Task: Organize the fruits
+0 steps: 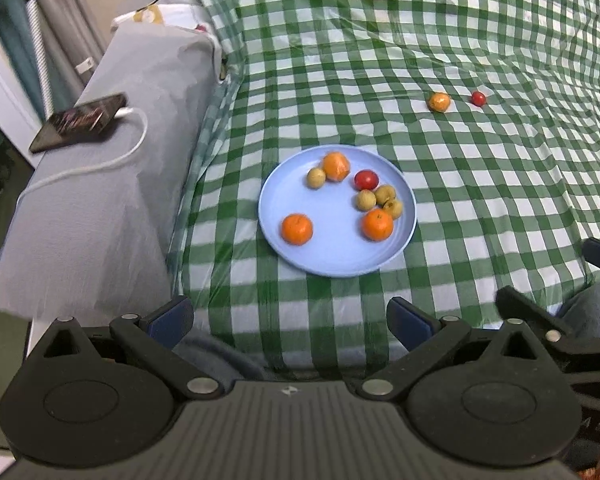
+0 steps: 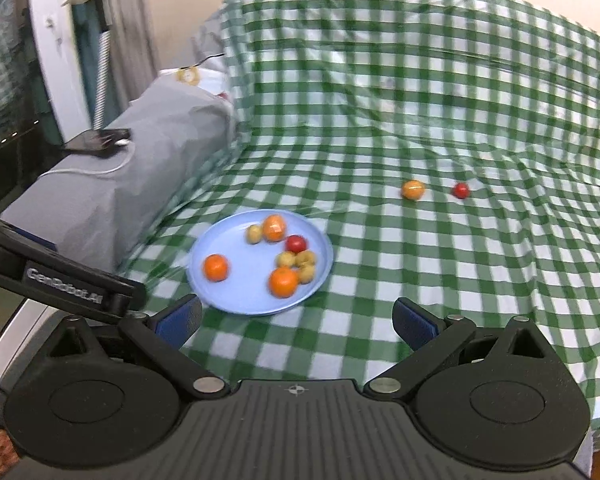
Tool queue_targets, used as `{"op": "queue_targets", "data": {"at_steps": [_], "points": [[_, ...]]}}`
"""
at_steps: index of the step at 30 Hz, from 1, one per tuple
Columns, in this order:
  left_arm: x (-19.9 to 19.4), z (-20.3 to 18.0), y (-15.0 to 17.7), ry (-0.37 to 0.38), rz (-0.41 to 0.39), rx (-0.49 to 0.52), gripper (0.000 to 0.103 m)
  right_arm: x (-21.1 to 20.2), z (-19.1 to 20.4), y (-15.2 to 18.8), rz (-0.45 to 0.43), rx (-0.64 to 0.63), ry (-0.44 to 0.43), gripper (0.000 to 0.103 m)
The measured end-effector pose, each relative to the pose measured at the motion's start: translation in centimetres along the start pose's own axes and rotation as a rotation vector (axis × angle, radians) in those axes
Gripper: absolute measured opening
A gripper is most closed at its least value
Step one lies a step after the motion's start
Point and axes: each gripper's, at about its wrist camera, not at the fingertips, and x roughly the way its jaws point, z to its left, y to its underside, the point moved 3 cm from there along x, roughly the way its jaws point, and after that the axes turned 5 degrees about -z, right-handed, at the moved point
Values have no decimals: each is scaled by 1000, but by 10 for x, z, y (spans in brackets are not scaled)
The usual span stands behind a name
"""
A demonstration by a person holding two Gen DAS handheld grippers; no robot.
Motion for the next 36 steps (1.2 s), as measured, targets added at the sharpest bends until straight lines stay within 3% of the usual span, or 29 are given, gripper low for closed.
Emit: {"op": "queue_targets", "data": {"at_steps": [6, 11, 15, 21, 26, 30, 33, 34, 35, 36], "points": [[34, -37, -49, 25, -9, 50, 103, 28, -57, -6, -4, 54, 109, 101], [84, -79, -108, 74, -54, 81, 103, 71, -117, -26, -40, 83, 185, 101], [145, -119, -158, 88, -86, 122, 103, 133, -168, -45, -42, 84, 218, 102], [251, -175, -213, 115, -51, 192, 103, 248, -239, -62, 23, 102, 250, 102], [321, -199, -245, 131, 3, 194, 103, 318, -273, -71, 29, 86, 248, 102], [344, -204, -256, 201, 23, 183, 103, 358, -282, -72, 1, 22, 226, 101], [348, -209, -258, 236, -9, 194, 96, 372, -281, -71, -45, -11, 177, 88], [346, -212, -258, 254, -17, 204, 77, 373, -281, -72, -64, -15, 160, 79], [345, -215, -258, 276, -13, 220, 60, 374, -280, -75, -81, -24, 140, 61], [345, -218, -259, 294, -8, 229, 55, 373, -277, -75, -84, -33, 137, 49]]}}
